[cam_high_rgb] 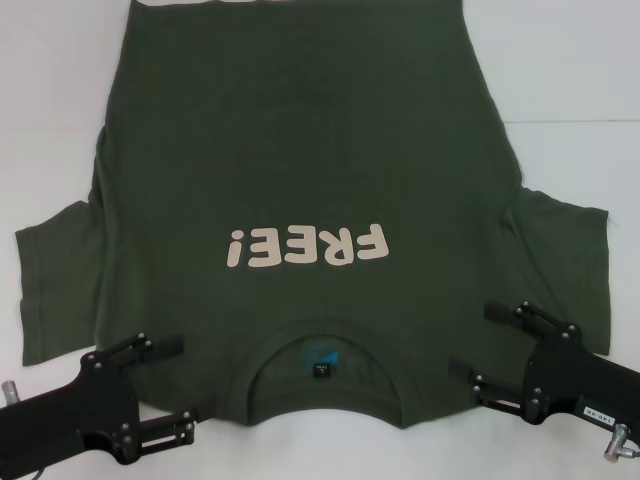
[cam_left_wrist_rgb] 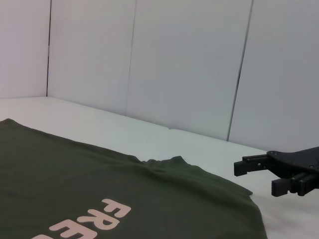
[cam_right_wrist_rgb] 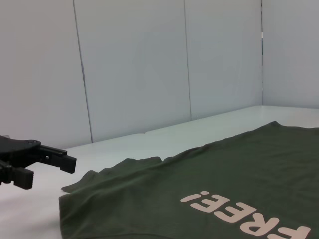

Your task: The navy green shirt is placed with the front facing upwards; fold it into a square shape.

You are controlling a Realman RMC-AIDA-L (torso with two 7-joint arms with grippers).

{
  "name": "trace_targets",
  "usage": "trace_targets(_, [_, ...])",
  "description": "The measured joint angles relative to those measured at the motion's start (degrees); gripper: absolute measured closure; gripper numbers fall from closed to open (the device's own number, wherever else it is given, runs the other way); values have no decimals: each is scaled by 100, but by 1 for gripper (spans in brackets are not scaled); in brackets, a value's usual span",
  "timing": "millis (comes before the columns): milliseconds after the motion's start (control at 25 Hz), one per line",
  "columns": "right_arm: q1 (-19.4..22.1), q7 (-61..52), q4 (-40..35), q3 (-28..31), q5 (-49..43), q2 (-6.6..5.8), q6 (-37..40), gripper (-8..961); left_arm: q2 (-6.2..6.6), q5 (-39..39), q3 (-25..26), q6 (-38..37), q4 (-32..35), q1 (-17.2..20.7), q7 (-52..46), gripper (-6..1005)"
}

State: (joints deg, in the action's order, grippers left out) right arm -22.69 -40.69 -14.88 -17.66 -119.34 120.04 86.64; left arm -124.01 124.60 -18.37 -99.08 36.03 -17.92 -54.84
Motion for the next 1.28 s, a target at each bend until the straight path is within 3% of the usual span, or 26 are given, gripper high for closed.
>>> trace_targets(520, [-44,-10,12,0,-7,-10,2,22,0,-165,25,14,-65,7,-61,142])
trace_targets(680, [-63,-16,12,0,-7,-9,0,22,30,-384,360,-31,-67,-25,-920,143])
trace_targets(760, [-70,-15,12,0,-6,-7,-1,22,99,-456,570,-33,-44,-99,-1603,143])
trace_targets(1000, [-65,-39,12,0,-9,-8,35,22,472,-318,791,156,227,-436,-4089,144])
trace_targets(1280, [-21,-42,12,1,-12,-9,62,22,909,1081,777,627,812,-1027,-6494,145])
